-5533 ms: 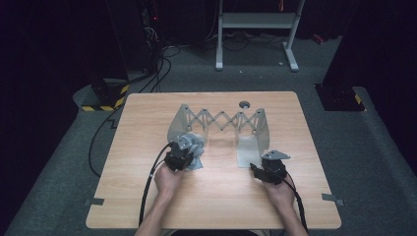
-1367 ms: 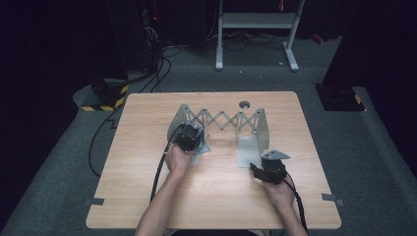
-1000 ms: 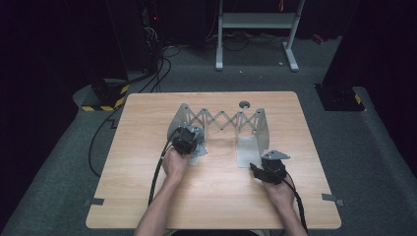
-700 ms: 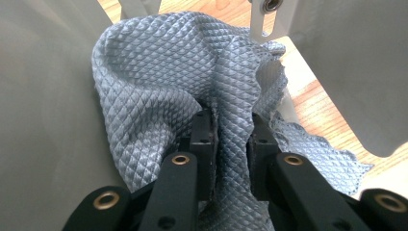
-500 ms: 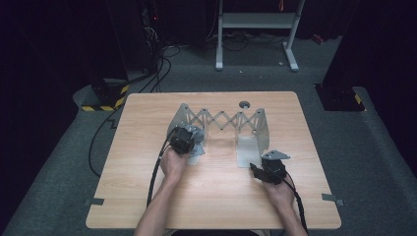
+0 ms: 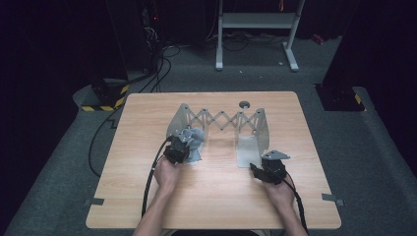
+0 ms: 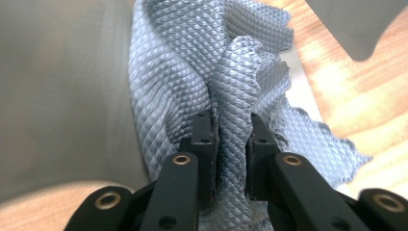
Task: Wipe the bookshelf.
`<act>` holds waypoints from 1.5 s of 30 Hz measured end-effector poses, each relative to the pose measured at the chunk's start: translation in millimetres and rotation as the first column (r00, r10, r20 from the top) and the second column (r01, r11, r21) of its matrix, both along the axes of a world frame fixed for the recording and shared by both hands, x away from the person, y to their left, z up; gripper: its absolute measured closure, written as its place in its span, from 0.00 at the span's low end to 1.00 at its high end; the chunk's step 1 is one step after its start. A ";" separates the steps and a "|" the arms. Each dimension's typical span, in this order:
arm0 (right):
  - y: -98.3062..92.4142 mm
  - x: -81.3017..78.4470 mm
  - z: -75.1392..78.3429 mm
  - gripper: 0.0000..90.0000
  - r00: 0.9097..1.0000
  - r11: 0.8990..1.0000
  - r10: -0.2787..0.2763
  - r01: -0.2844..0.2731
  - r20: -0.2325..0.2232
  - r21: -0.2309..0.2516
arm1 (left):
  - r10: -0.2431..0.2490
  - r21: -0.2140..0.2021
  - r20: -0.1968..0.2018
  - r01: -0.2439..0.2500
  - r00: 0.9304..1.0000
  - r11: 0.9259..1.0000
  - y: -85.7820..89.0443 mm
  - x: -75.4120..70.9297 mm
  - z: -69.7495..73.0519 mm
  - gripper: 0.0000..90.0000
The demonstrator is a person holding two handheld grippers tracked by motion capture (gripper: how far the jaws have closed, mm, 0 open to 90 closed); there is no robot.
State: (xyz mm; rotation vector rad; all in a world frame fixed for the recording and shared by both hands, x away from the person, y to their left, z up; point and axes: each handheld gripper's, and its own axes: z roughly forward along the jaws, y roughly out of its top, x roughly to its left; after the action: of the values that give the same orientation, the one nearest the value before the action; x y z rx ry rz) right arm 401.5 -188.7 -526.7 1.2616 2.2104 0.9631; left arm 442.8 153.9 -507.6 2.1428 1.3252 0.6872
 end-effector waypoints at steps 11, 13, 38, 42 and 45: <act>0.1 0.1 -0.1 0.50 1.000 1.000 0.000 0.000 0.001 -0.001 | -0.017 -0.029 0.001 0.017 1.000 0.999 9.8 -19.0 -1.5 0.87; 0.0 0.1 -0.1 0.50 1.000 1.000 0.000 0.000 0.001 -0.001 | -0.019 -0.031 0.002 0.019 1.000 0.999 11.2 -22.6 -1.6 0.87; 0.1 0.1 0.0 0.50 1.000 1.000 0.001 -0.001 0.002 -0.001 | -0.185 -0.070 0.002 0.184 0.983 0.980 -20.7 -46.8 -2.3 0.87; 0.1 0.1 -0.1 0.50 1.000 1.000 0.001 -0.001 0.002 -0.001 | -0.210 -0.083 0.002 0.210 0.978 0.974 -27.3 -47.3 -2.5 0.87; 0.1 0.1 -0.1 0.50 1.000 1.000 0.000 0.000 0.002 -0.001 | -0.226 -0.107 -0.004 0.225 0.974 0.969 -31.4 -46.4 -2.4 0.87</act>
State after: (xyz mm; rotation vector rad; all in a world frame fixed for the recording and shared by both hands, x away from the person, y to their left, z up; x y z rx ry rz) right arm 401.6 -188.6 -526.7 1.2598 2.2094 0.9625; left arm 396.4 122.6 -509.9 2.1731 1.0781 0.4968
